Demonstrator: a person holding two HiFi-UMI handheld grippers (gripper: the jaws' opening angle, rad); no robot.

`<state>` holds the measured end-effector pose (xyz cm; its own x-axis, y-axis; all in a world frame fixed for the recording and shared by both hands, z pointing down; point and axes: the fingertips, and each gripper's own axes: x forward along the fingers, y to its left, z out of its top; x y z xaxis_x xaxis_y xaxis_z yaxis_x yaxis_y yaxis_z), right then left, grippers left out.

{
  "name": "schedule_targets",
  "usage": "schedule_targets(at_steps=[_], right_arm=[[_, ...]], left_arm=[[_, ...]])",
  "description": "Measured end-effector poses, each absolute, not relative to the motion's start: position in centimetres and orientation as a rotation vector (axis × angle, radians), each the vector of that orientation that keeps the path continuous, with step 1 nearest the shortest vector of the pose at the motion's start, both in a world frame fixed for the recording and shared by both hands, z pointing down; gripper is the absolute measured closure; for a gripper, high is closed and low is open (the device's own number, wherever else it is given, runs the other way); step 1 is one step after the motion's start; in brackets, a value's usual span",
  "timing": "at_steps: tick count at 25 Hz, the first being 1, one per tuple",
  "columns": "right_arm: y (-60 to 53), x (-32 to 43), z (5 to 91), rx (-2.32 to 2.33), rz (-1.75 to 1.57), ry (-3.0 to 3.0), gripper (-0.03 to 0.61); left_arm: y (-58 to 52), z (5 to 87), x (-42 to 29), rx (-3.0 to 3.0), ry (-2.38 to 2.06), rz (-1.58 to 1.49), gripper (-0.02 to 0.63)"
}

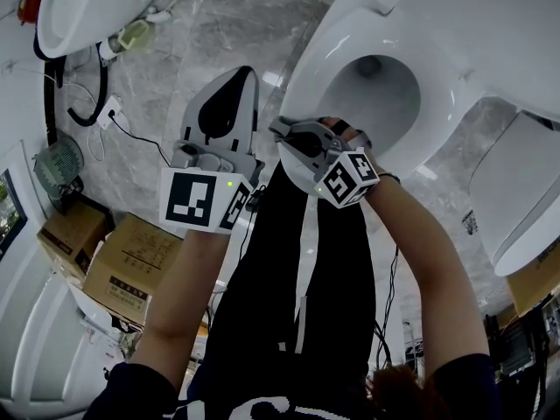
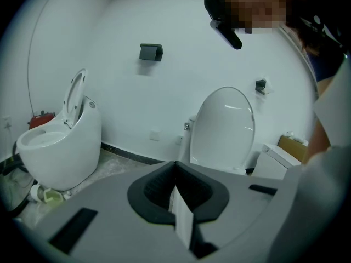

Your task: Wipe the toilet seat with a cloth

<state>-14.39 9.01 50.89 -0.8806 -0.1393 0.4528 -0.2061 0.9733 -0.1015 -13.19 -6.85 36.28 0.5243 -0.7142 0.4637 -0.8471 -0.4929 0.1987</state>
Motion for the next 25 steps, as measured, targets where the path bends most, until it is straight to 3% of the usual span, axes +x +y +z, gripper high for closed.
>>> schedule_targets(at_steps=[25], right_arm=[[15.9, -14.9, 50.9, -0.129, 0.113, -2.638, 0.554]], left_arm=[[-5.8, 36.2, -12.9, 2.376, -1.260, 0.445, 0.603]])
